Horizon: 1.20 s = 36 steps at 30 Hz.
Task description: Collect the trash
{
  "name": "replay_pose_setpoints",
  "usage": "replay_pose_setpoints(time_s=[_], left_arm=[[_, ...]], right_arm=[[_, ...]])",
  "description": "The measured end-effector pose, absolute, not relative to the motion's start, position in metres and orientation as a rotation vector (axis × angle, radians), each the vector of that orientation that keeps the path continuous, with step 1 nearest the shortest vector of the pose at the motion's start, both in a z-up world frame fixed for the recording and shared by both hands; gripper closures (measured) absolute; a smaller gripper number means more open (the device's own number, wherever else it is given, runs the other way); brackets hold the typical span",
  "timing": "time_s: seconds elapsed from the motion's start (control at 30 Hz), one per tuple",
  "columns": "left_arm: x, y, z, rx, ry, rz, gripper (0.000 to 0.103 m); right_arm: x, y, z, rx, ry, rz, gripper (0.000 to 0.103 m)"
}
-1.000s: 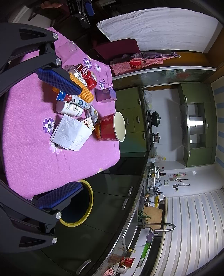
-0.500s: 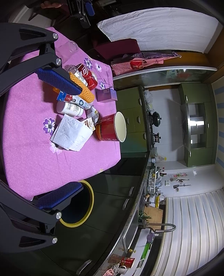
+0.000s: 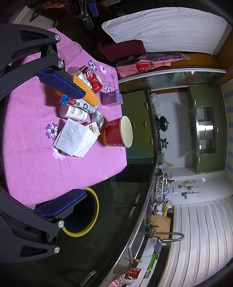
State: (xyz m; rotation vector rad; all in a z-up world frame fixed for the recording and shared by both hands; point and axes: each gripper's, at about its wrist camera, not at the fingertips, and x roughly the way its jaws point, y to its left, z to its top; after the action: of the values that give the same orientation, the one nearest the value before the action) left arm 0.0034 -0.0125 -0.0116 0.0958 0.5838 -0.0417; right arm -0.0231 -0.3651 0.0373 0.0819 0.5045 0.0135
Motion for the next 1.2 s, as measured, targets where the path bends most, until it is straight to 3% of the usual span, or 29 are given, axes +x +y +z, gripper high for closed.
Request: replay_pose_setpoints(time_s=[0.73,1.13,1.2], left_arm=[[0.042,-0.001,-0.017,0.075,0.632,-0.024,0.006],[0.149,0.014,-0.003,0.06,0.624,-0.052,0.006],[0.172,0.012,-0.004,0.071,0.619,-0.052,0.006]], right_arm=[[0.011,-0.367,0.03,0.043,0.585,0.048,0.004],[0.193,-0.391,0.074,0.07,0.815,0.175,0.004],[0.231,-0.39,0.071,0.094,0.874,0.189,0.01]])
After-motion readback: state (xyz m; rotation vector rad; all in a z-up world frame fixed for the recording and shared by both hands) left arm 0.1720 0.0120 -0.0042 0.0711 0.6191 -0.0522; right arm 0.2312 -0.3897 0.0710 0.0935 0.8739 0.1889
